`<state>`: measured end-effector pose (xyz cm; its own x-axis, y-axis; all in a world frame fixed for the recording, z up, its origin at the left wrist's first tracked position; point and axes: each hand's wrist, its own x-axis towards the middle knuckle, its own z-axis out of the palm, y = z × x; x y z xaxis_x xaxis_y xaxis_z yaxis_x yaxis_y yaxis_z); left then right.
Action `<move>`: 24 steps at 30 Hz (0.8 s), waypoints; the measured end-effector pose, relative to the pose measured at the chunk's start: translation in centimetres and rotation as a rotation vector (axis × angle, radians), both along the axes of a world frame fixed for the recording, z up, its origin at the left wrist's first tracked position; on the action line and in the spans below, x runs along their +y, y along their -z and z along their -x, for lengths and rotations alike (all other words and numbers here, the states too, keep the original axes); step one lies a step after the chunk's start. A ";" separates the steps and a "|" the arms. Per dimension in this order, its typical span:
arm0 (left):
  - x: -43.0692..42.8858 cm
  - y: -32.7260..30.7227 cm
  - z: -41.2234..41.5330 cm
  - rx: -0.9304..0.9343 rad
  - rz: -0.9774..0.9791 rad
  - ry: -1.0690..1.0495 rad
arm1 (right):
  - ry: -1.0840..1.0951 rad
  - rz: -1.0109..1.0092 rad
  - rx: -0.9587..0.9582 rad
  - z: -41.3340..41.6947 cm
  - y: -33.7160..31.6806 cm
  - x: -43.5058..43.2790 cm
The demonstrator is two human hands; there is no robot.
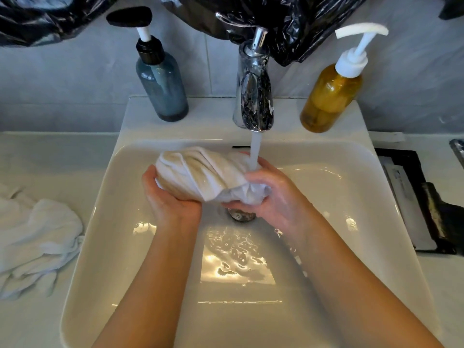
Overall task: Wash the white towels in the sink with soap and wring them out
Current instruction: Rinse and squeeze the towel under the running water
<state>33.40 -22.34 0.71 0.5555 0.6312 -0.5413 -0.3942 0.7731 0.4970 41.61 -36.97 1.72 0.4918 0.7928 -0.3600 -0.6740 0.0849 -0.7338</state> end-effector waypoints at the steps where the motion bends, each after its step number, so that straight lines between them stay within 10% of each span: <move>1: 0.1 0.0 0.0 -0.001 -0.003 -0.007 | 0.033 0.015 -0.039 0.3 0.0 0.0; 11: -1.3 0.6 -1.1 0.011 0.085 0.415 | 0.268 0.210 -0.571 0.2 0.3 -2.9; 24: -3.5 -0.6 -0.9 -0.257 -0.119 0.232 | 0.486 -0.345 0.124 1.1 1.2 -0.6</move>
<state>34.34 -25.84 1.33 0.7997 0.5223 -0.2961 -0.3386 0.7996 0.4960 40.55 -37.53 0.49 0.7976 0.5691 -0.1998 -0.5769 0.6233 -0.5279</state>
